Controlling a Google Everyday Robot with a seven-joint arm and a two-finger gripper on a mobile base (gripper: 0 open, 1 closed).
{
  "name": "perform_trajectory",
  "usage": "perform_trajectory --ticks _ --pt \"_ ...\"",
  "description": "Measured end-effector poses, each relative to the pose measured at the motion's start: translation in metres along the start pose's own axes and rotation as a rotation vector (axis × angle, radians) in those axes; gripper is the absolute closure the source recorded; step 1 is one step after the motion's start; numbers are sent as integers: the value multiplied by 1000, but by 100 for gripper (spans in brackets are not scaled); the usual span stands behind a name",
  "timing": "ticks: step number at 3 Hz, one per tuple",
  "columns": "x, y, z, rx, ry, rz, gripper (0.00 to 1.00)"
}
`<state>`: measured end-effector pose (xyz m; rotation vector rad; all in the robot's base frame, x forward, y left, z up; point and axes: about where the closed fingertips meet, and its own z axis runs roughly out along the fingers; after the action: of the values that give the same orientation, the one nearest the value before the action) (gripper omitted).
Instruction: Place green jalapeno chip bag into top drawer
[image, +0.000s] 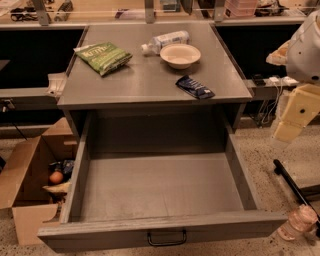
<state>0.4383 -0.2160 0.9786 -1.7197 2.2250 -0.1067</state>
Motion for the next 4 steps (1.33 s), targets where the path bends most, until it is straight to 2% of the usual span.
perform_trajectory --ticks 1,2,3,4 --pt "0 0 0 0 0 0 0" --pt "-18 -21 5 21 -43 -27 0" --pt "-52 -57 12 51 -113 -79 0" --pt "-87 -89 16 81 -193 -89 0"
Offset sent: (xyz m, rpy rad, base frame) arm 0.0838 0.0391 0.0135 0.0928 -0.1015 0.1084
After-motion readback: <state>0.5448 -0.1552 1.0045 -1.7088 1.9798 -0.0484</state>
